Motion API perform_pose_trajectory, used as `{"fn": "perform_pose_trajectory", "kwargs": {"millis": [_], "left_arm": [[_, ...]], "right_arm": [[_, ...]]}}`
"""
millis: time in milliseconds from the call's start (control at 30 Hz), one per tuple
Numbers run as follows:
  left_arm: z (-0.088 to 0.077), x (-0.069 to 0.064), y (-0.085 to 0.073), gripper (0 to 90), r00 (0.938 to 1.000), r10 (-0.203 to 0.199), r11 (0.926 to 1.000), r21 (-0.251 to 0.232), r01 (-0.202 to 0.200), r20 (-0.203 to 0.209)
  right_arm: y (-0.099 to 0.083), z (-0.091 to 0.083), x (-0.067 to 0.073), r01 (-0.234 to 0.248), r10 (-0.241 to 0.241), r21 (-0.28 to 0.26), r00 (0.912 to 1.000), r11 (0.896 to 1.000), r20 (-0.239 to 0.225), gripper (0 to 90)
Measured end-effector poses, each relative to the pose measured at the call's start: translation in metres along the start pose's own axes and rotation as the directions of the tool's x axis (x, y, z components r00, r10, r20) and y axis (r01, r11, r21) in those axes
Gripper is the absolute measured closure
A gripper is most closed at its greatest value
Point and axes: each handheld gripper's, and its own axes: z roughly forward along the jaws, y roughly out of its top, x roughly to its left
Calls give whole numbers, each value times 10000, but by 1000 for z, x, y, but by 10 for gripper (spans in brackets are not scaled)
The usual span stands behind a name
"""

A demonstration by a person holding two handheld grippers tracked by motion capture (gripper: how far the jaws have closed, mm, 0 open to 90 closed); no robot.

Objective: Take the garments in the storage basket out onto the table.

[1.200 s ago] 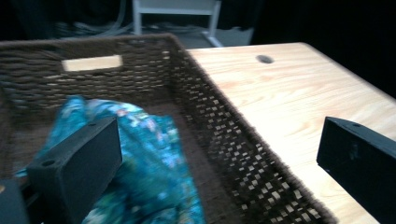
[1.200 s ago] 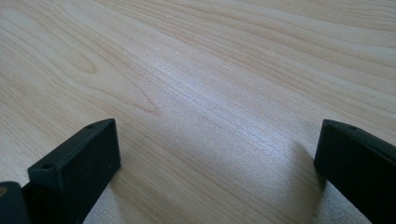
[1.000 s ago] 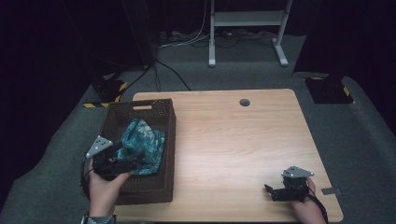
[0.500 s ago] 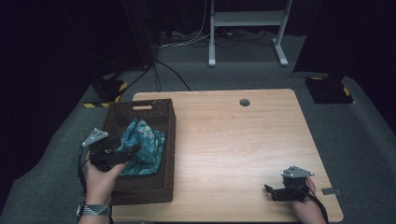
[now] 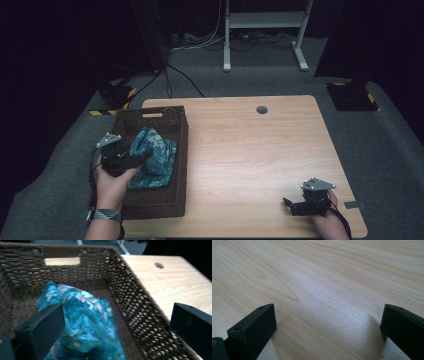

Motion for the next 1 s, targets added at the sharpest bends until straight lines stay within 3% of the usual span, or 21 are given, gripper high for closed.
{"fn": "perform_pose_trajectory", "kwargs": {"millis": [167, 533, 767, 933, 1000], "left_arm": [[6, 3, 16, 0, 9984, 350, 9985, 442, -330, -442], [21, 10, 22, 12, 9980, 203, 9891, 1468, -113, -597], [31, 14, 31, 5, 9957, 388, 9737, 2269, -186, -847], [34, 17, 41, 11, 9937, 434, 9678, 2514, -161, -1033], [35, 18, 43, 10, 9948, 212, 9691, 2467, 41, -997]], "right_arm": [[0, 0, 0, 24, -24, 5, 10000, 10000, -14, 4], [0, 0, 0, 37, -37, 10, 10000, 10000, -36, 5], [0, 0, 0, 62, -62, 3, 10000, 10000, -34, 4], [0, 0, 0, 68, -68, -4, 10000, 10000, -47, 4], [0, 0, 0, 68, -68, -3, 10000, 10000, -51, 4]]}}
